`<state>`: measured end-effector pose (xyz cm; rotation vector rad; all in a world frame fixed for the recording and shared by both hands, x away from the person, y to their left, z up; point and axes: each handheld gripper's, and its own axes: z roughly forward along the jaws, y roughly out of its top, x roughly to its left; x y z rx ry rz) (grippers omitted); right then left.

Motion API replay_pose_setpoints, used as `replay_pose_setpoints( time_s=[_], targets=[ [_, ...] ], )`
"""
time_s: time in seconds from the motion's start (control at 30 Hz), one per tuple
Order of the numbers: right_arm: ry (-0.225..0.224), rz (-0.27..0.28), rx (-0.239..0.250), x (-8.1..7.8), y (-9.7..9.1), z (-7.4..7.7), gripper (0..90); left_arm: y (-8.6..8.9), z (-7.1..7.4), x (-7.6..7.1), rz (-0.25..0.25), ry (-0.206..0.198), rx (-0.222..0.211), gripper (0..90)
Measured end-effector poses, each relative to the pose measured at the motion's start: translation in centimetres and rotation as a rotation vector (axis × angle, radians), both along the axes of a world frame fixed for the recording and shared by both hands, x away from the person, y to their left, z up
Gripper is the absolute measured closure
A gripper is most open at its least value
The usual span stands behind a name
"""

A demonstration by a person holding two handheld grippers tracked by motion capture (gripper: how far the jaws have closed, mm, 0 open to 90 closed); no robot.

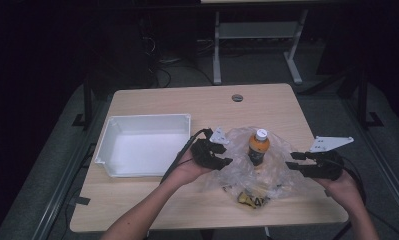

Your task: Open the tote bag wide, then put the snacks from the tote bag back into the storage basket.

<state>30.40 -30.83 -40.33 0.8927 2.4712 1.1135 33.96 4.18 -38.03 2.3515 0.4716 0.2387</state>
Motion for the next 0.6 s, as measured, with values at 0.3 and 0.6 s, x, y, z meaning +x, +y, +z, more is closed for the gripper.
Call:
replay_pose_setpoints(
  time_s=[0.3,0.6],
  targets=[
    [-0.011,0.001,0.018,-0.6,-0.3,0.5,56.6,-0.1,0.0,-0.3,-0.014,-0.005,-0.009,54.0],
    [-0.008,0.003,0.035,-0.9,-0.2,0.4,52.3,-0.5,0.8,-0.7,-0.048,-0.018,-0.036,48.0]
  ],
)
